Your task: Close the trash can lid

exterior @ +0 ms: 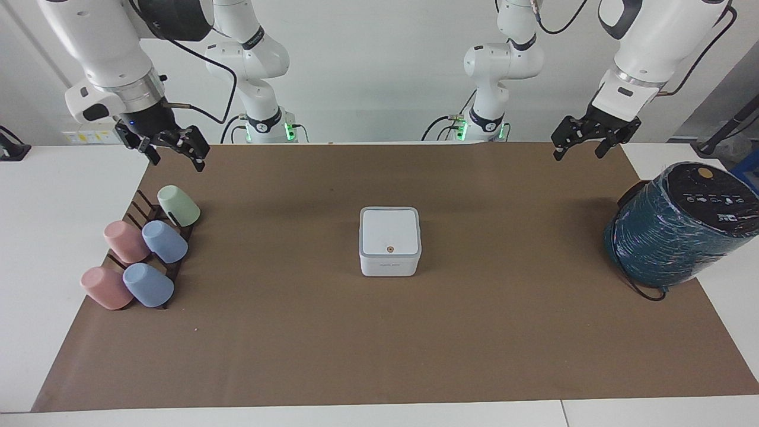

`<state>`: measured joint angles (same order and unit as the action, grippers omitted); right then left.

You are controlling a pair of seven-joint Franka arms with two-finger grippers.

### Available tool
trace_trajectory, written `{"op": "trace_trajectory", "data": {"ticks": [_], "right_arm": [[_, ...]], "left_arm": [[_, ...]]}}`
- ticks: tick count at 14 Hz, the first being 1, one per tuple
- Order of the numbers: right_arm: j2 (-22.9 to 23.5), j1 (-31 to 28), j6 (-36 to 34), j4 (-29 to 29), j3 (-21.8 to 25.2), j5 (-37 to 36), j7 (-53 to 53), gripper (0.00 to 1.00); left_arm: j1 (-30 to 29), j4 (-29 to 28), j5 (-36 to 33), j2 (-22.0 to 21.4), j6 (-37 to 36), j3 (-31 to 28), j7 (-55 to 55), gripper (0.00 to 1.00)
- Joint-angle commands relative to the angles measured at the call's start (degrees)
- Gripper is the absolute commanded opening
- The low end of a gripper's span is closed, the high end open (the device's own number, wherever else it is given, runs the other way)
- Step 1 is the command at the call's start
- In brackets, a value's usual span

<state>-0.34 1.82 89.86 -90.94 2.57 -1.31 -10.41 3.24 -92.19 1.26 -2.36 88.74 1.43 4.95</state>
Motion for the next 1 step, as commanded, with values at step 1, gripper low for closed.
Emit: {"op": "trace_trajectory", "data": {"ticks": [1], "right_arm": [[-1.42, -0.59, 0.85, -1.7, -0.46, 0.34, 1.71, 1.0]], "left_arm": [[-0.07, 0.96, -1.17, 0.42, 0.2, 0.06, -0.65, 1.0]]}}
